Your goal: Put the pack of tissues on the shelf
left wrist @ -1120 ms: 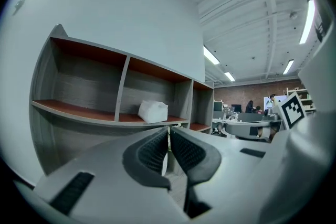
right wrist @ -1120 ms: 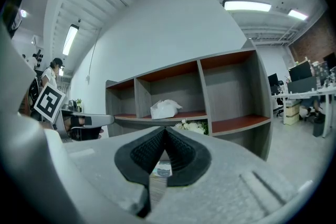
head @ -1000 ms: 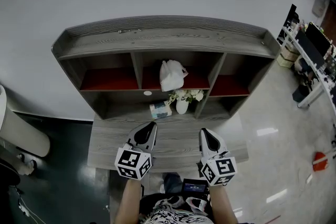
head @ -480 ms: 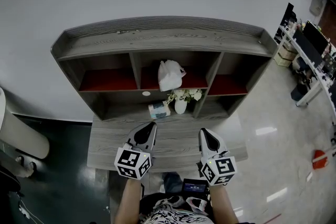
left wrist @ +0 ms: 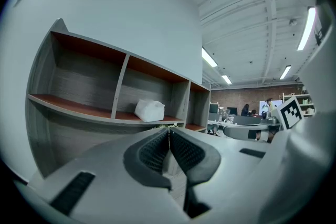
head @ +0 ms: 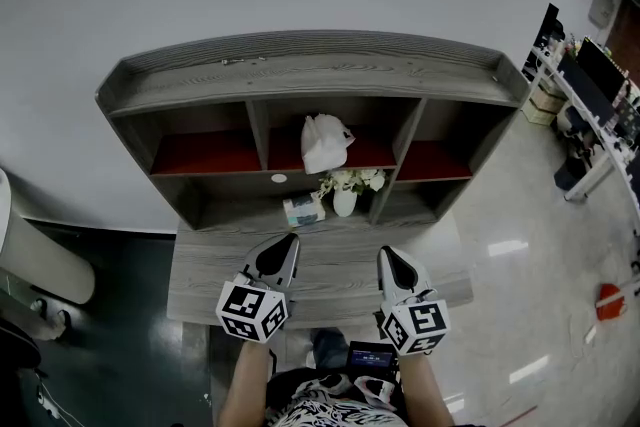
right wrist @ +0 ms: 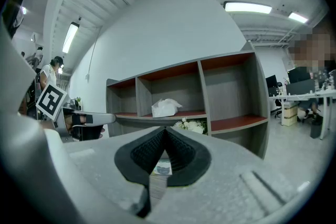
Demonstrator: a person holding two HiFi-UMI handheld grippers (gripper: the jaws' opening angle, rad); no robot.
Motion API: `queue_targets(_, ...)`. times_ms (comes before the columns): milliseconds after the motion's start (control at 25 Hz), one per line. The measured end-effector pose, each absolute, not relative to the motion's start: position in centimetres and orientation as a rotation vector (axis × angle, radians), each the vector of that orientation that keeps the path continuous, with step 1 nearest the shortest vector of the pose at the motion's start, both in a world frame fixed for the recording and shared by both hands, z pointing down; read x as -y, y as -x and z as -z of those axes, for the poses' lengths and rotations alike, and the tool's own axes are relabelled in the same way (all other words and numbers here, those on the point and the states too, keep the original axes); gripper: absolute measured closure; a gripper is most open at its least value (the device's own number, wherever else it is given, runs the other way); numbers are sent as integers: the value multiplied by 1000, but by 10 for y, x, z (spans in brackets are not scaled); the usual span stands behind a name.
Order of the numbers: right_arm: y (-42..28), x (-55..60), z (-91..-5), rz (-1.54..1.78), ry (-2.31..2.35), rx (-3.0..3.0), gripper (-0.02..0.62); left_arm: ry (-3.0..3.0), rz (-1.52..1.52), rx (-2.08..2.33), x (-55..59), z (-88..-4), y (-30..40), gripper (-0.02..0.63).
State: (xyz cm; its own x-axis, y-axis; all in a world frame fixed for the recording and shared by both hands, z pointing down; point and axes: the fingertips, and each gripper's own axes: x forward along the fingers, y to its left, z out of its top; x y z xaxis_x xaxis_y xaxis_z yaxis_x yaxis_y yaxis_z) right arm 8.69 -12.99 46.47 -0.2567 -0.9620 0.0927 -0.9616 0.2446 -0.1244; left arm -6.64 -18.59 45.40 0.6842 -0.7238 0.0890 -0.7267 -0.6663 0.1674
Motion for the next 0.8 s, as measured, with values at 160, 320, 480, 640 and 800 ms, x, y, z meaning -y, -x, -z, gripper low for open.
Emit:
queue_targets(160, -87, 130, -466, 246, 1918, -2479, 594, -2716, -42, 1191, 186, -455, 68, 594)
queue_targets(320, -87, 131, -467, 251, 1922, -2480, 594, -2720, -57, 1191, 185, -458, 68, 594)
queue_targets(480, -85, 133, -466, 250, 1915, -2490, 593, -2704, -48, 1201, 187, -459, 73, 594)
queue_targets(640, -83, 135, -465, 242, 1910, -2490, 594, -2698, -47, 1210, 190, -460, 75, 594)
queue_targets(800, -85, 139, -463, 235, 1907, -2486, 594, -2698, -48, 1211, 192, -460, 74, 594)
